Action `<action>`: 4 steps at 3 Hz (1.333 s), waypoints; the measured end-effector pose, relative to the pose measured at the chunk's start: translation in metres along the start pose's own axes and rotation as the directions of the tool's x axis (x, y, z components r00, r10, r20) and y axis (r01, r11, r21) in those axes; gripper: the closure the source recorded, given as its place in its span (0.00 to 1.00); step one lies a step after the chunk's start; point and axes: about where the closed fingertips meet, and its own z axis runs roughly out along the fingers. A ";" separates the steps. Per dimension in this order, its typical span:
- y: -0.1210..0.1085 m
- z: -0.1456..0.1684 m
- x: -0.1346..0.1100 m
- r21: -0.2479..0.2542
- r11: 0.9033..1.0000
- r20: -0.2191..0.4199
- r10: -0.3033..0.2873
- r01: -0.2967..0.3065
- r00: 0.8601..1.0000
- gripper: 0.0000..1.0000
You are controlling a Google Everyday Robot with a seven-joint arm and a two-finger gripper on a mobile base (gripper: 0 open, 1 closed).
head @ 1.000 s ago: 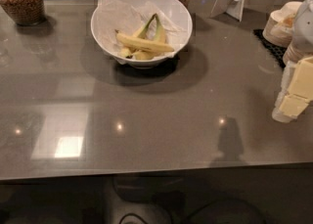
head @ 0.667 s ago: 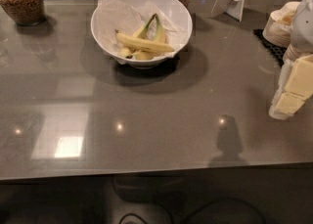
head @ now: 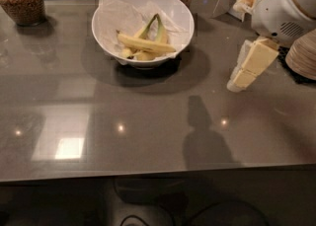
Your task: Pick banana from white bowl
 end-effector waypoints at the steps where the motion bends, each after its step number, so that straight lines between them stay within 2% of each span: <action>1: -0.034 0.025 -0.041 0.044 0.998 0.115 -0.049 0.045 0.992 0.00; 2: -0.069 0.058 -0.087 0.078 0.994 0.226 -0.086 0.070 0.970 0.00; 3: -0.069 0.059 -0.088 0.078 0.994 0.226 -0.087 0.071 0.970 0.00; 4: -0.077 0.074 -0.096 0.098 0.989 0.235 -0.127 0.107 0.964 0.00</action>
Offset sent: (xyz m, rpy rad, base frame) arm 0.1373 0.1322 0.0188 0.2594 -0.1945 0.1919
